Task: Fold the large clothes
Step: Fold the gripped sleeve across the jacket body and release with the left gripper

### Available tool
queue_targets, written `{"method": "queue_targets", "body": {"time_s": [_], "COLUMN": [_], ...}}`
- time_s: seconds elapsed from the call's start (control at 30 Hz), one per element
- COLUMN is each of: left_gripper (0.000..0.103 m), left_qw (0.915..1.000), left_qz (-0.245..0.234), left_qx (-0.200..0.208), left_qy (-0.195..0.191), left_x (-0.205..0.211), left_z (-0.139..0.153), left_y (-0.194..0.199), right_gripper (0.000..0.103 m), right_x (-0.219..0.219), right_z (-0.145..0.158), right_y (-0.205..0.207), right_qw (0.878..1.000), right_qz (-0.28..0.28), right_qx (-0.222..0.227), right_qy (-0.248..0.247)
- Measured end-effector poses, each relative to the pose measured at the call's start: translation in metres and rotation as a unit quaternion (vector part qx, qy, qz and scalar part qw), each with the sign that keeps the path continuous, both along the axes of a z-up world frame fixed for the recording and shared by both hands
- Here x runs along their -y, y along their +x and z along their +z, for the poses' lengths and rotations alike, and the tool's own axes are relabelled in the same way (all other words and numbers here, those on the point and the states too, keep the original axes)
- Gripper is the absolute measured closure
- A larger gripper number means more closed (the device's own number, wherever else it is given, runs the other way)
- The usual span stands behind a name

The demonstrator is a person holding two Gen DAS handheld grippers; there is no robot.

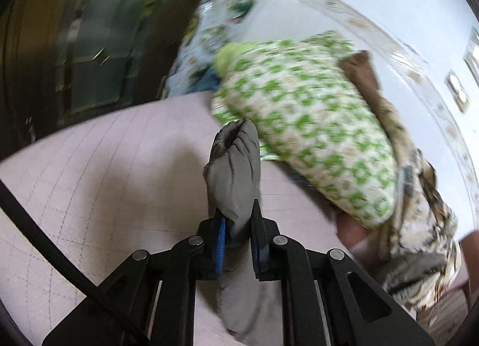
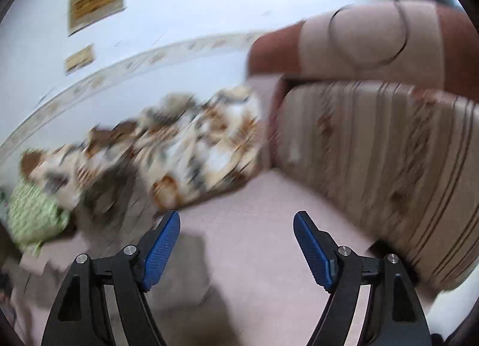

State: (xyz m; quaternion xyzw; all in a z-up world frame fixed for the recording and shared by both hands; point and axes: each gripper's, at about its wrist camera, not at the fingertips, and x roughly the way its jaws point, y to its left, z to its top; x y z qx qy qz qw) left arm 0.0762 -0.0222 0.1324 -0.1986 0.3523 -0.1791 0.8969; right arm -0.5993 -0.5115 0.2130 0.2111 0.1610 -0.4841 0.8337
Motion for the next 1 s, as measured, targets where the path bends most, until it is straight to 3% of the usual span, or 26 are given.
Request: {"method": "queue_targets", "body": {"time_s": [0.1, 0.13, 0.2, 0.37, 0.57, 0.8, 1.0], "left_gripper": [0.09, 0.09, 0.09, 0.09, 0.09, 0.09, 0.09], "left_qw": [0.9994, 0.9988, 0.9975, 0.9907, 0.9748, 0.953, 0.9265], "left_qz": [-0.027, -0.038, -0.054, -0.112, -0.19, -0.277, -0.358], "left_qx": [0.022, 0.032, 0.045, 0.075, 0.112, 0.12, 0.111], "left_qy": [0.001, 0.006, 0.01, 0.019, 0.034, 0.021, 0.034], "left_x": [0.019, 0.027, 0.041, 0.089, 0.164, 0.255, 0.332], "left_z": [0.032, 0.044, 0.062, 0.111, 0.155, 0.168, 0.144], "left_y": [-0.023, -0.033, -0.05, -0.098, -0.165, -0.243, -0.321], "right_gripper": [0.021, 0.021, 0.021, 0.021, 0.021, 0.021, 0.021], "right_x": [-0.033, -0.043, -0.056, -0.063, -0.04, -0.027, -0.009], "right_z": [-0.04, -0.055, -0.064, -0.069, -0.075, -0.066, -0.073], "right_y": [0.033, 0.05, 0.066, 0.071, 0.049, 0.02, -0.004], "right_qw": [0.996, 0.99, 0.982, 0.985, 0.989, 0.994, 0.994], "right_qz": [0.073, 0.117, 0.168, 0.161, 0.129, 0.099, 0.078], "right_qx": [-0.019, -0.03, -0.038, -0.049, -0.024, 0.0, 0.021], "right_qy": [0.04, 0.07, 0.077, 0.043, 0.062, 0.05, 0.071]}}
